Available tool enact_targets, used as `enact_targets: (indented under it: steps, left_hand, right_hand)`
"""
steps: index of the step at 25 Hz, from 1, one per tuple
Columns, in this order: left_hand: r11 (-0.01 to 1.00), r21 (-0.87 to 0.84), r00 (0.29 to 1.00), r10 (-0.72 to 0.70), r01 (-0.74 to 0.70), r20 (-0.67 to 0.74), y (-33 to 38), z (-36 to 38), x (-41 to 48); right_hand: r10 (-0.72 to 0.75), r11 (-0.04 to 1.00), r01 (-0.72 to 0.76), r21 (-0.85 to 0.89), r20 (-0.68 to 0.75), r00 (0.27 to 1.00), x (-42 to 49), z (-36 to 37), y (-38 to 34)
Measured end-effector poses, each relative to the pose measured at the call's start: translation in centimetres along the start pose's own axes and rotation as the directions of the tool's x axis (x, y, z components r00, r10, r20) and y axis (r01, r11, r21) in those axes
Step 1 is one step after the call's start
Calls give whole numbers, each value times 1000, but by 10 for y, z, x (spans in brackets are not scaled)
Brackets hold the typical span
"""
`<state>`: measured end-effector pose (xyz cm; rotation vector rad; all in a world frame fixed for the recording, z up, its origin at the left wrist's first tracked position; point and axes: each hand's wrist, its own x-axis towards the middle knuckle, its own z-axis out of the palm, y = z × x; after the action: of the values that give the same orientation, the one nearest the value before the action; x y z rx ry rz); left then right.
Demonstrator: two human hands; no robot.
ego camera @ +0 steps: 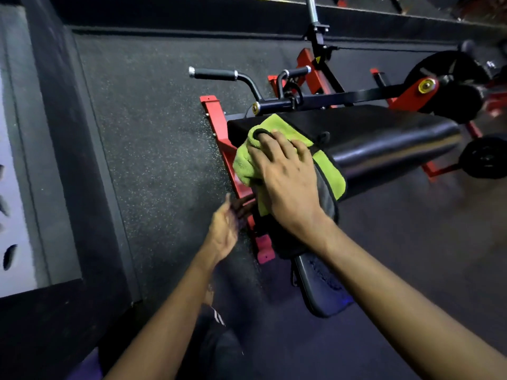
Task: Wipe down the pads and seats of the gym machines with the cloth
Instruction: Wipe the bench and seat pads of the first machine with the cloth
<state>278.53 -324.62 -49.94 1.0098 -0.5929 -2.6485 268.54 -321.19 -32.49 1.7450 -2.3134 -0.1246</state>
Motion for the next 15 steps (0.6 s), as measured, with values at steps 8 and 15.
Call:
enact_targets:
  steps: [8,15]
  left_hand:
    - [957,290,986,-30,-19,166,29,4,15]
    - [867,481,964,-4,-129,267,17,4,-3]
  right_hand:
    - [78,996,-89,-27,-278,957,-112,91,-20]
    - [75,996,-58,67,-276,958,-141,159,-34]
